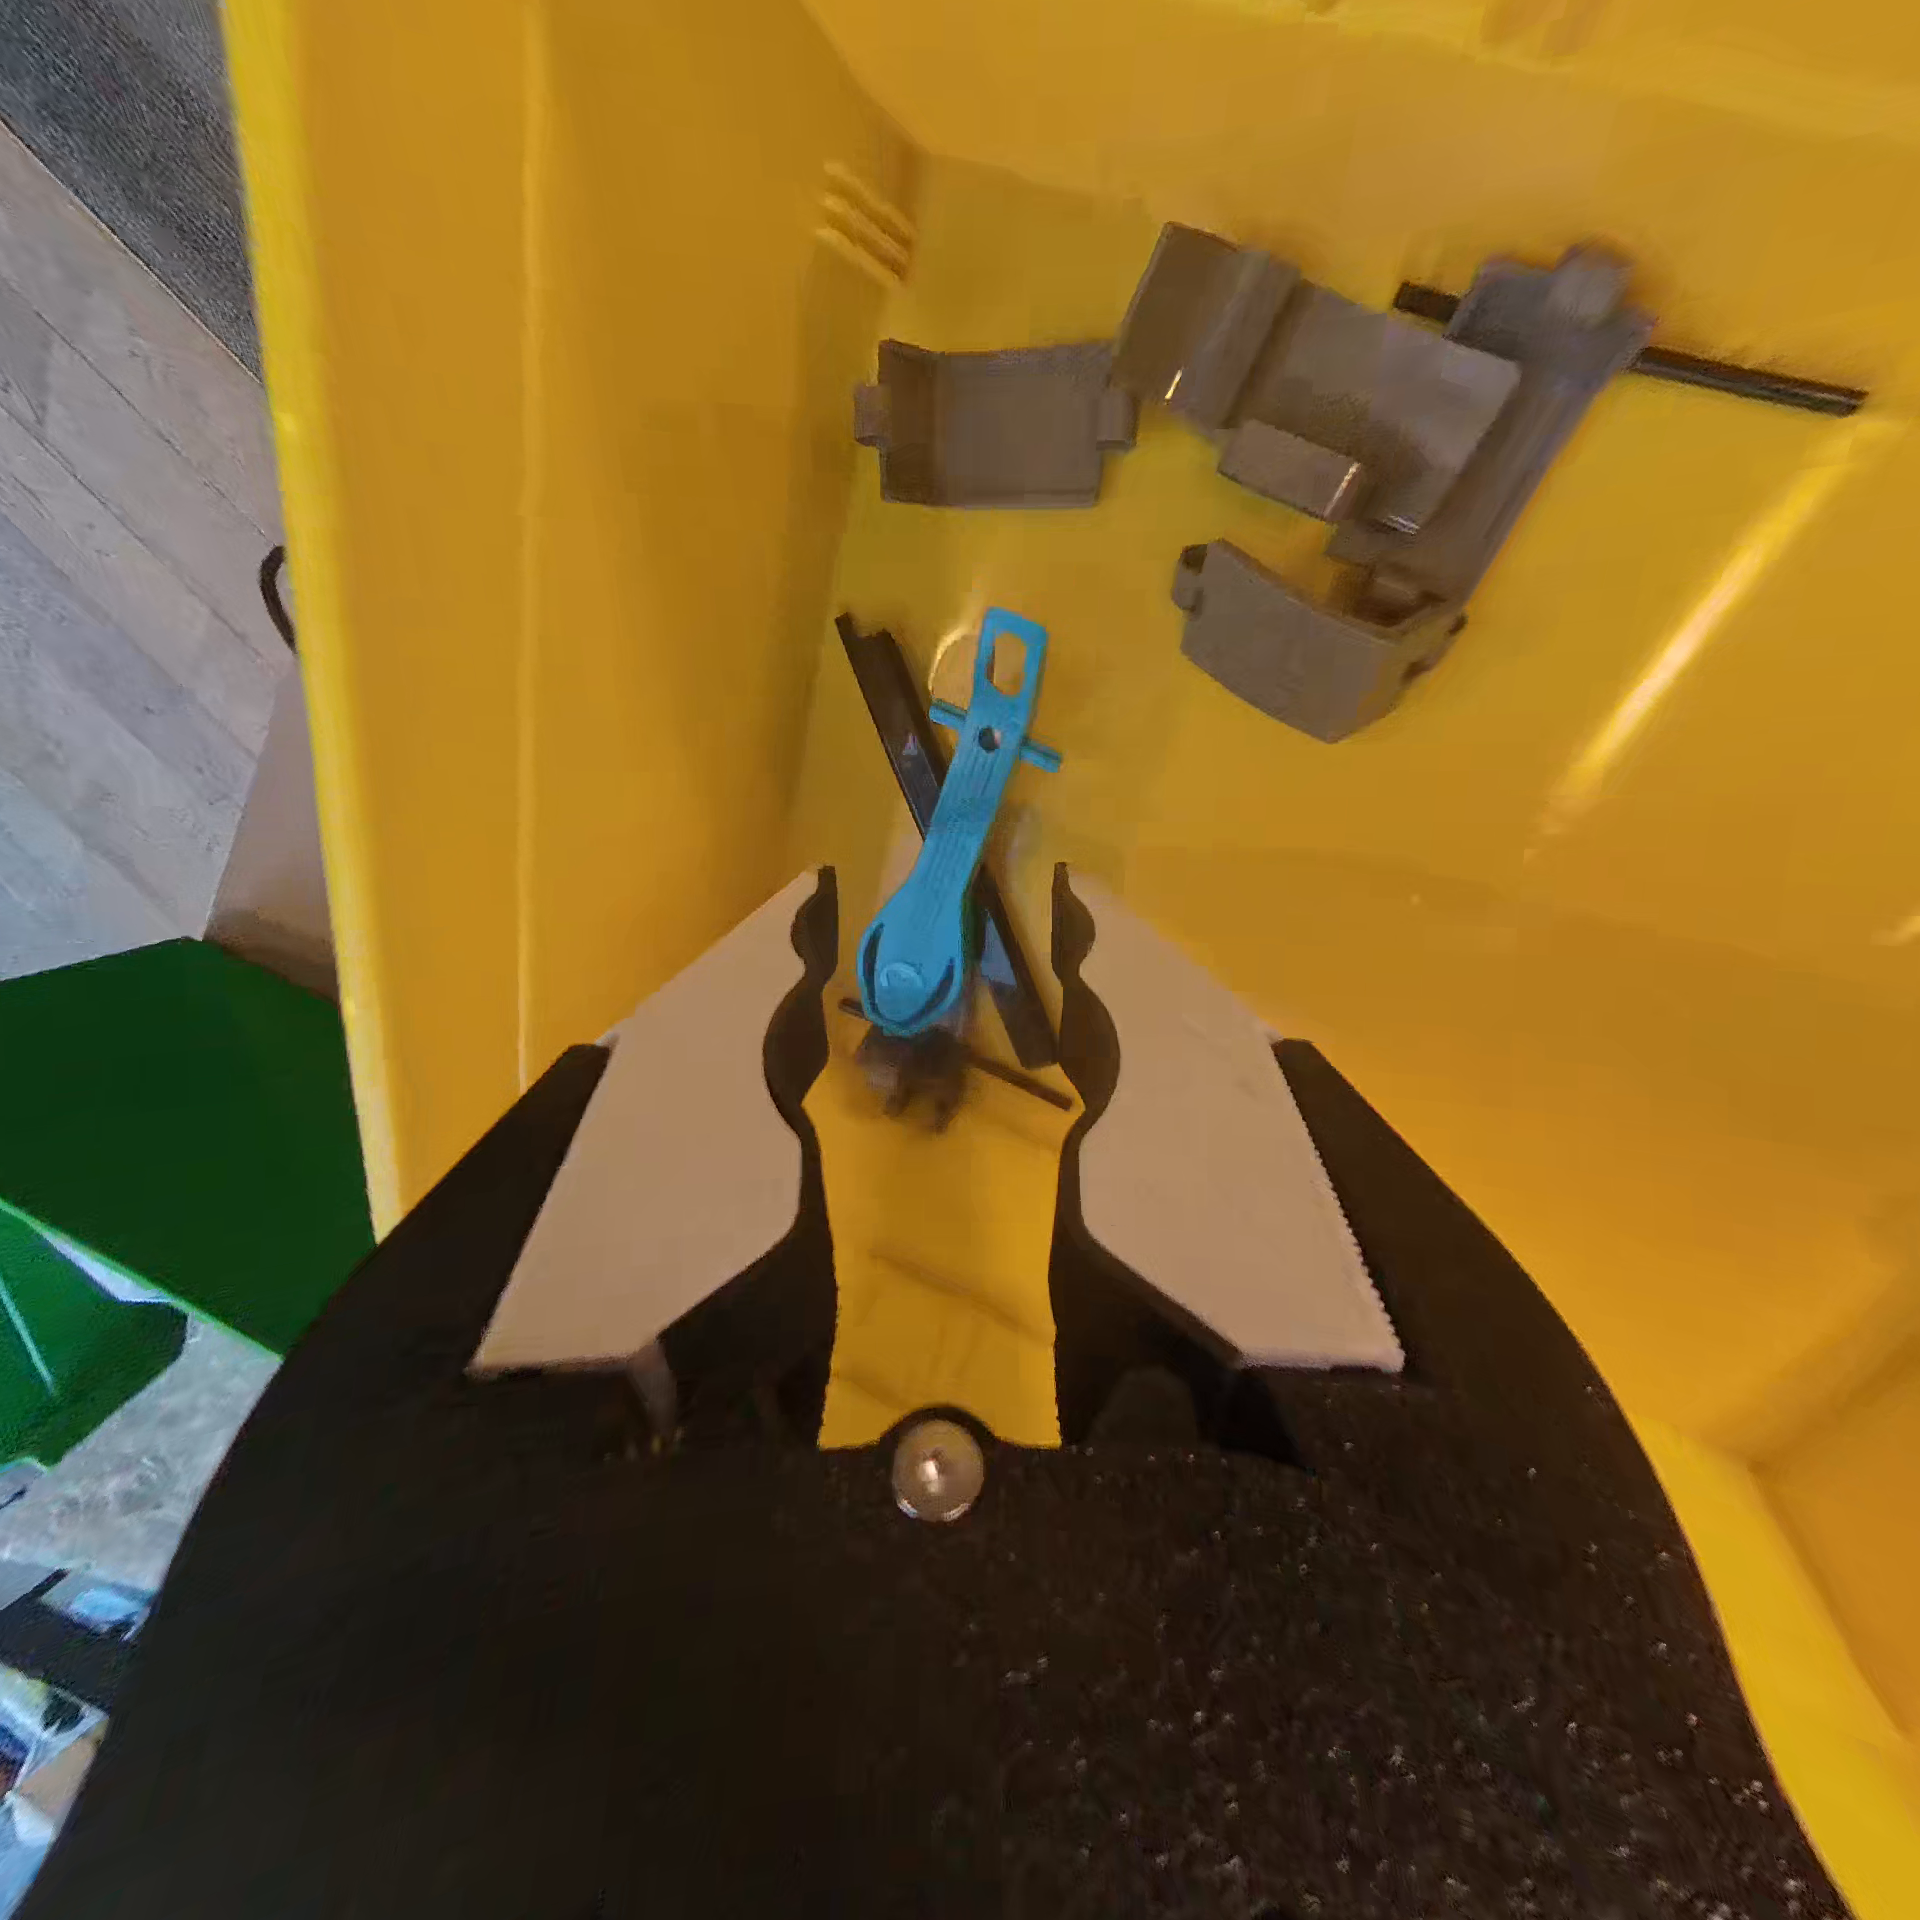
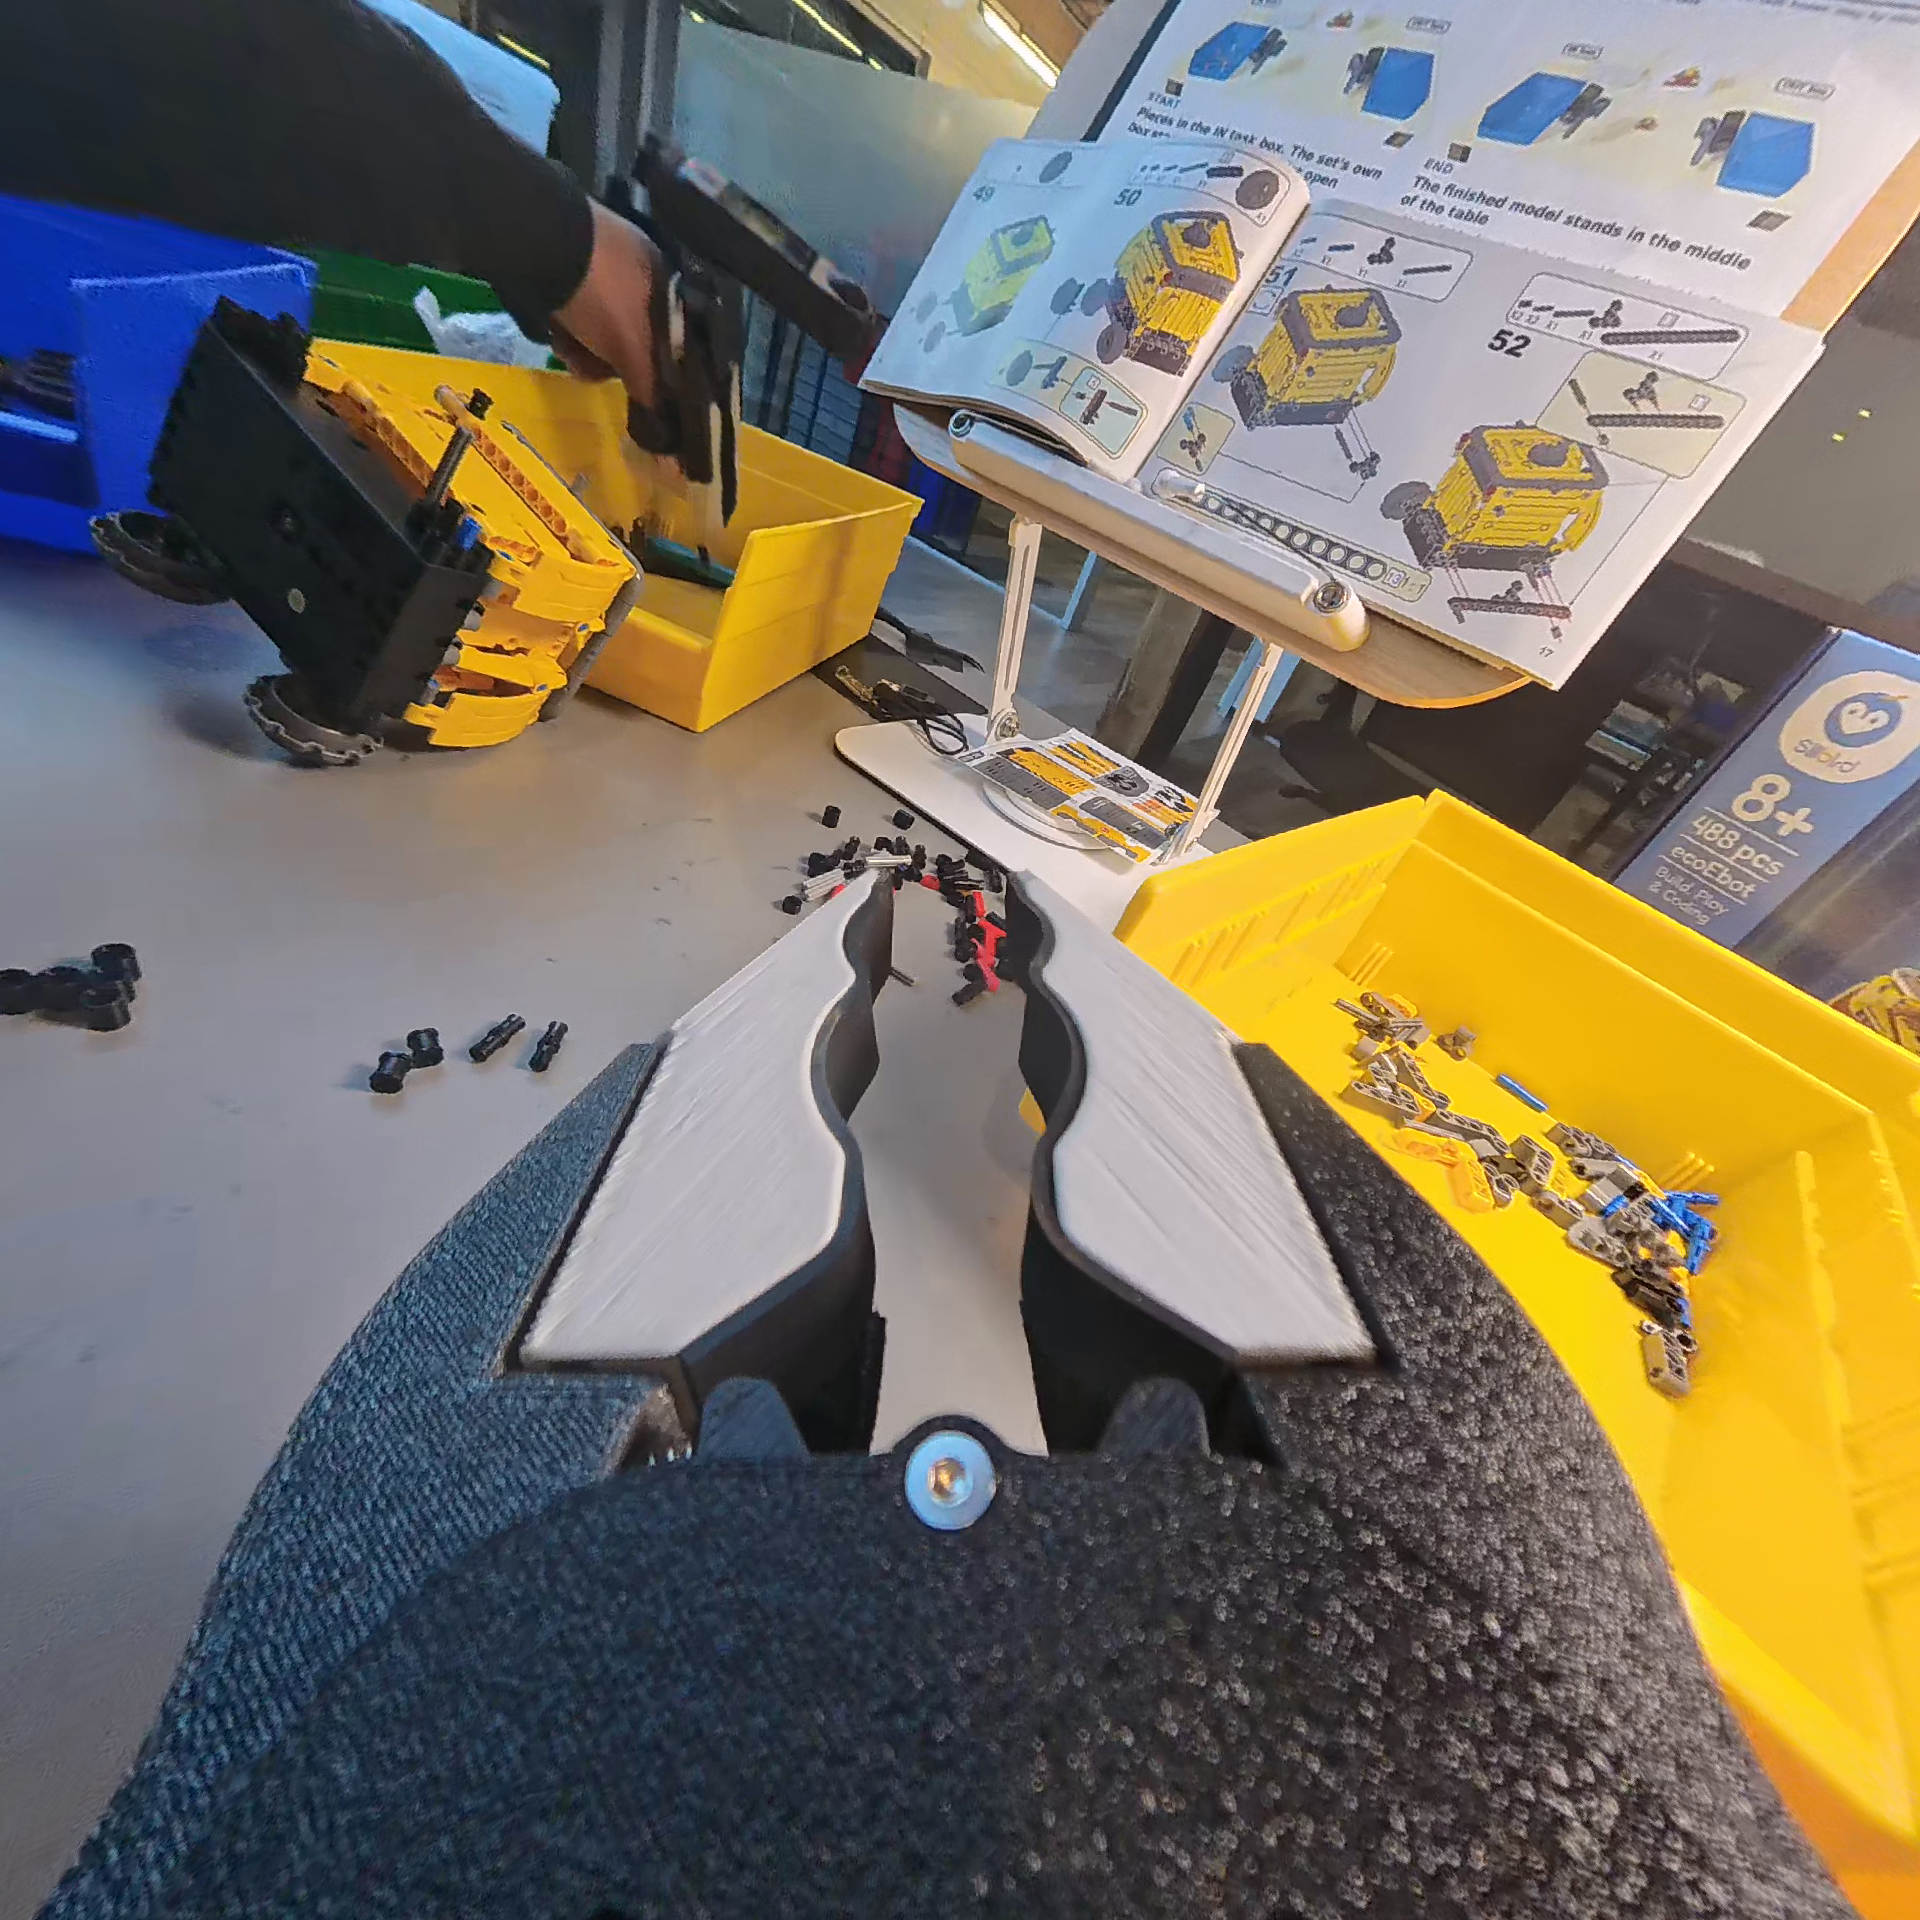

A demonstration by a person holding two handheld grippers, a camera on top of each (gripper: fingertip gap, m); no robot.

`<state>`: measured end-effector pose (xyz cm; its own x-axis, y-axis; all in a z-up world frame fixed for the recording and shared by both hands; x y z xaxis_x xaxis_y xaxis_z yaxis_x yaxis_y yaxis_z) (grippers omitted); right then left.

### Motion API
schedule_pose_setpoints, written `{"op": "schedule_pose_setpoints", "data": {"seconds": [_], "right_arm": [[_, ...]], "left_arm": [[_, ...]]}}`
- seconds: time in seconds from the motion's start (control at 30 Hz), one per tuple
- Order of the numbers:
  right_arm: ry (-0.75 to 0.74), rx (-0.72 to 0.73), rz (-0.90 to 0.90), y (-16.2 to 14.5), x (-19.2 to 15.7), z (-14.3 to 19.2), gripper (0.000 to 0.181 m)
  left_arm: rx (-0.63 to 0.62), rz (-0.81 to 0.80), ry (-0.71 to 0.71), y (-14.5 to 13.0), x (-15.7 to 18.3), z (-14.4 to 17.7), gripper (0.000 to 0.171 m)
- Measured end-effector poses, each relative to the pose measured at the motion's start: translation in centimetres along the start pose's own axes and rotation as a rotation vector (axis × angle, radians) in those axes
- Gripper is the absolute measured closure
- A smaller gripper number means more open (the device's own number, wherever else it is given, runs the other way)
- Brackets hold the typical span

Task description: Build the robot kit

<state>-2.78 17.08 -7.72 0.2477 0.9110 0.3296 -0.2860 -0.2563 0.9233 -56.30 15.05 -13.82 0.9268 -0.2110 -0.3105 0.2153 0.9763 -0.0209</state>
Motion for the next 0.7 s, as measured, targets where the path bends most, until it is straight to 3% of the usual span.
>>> {"op": "schedule_pose_setpoints", "data": {"seconds": [0.23, 0.33, 0.43, 0.53, 0.57, 0.7], "right_arm": [[0.015, -0.018, -0.008, -0.6, -0.2, -0.4, 0.160], [0.024, -0.019, -0.012, -0.6, -0.4, -0.4, 0.160], [0.032, -0.014, -0.008, -0.4, -0.6, -0.4, 0.160], [0.036, -0.010, 0.004, -0.2, -0.9, -0.4, 0.160], [0.036, -0.010, 0.009, -0.2, -0.9, -0.4, 0.160], [0.026, -0.006, 0.020, -0.1, -0.9, -0.3, 0.160]], "left_arm": [[-0.100, -0.039, -0.044, -0.7, 0.1, -2.1, 0.160], [-0.083, -0.052, -0.133, -1.1, 1.2, -0.5, 0.160], [0.002, -0.057, -0.382, -1.0, 4.2, 2.4, 0.160], [0.099, -0.018, -0.452, -0.4, 4.4, 4.2, 0.149], [0.112, 0.017, -0.436, -0.2, 3.8, 4.3, 0.142], [0.090, 0.129, -0.305, 0.0, 1.3, 2.7, 0.139]]}}
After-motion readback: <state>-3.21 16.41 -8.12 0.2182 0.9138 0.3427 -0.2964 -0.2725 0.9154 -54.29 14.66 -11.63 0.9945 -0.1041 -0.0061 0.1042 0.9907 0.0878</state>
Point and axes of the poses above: each gripper's, where its closed fingertips meet, z back along the fingers, y out of its top, x = y × z across the jaws, the point moved 3 cm from there along z, back along the fingers, and after that the axes turned 9 degrees about -x, right-handed, at the moved point
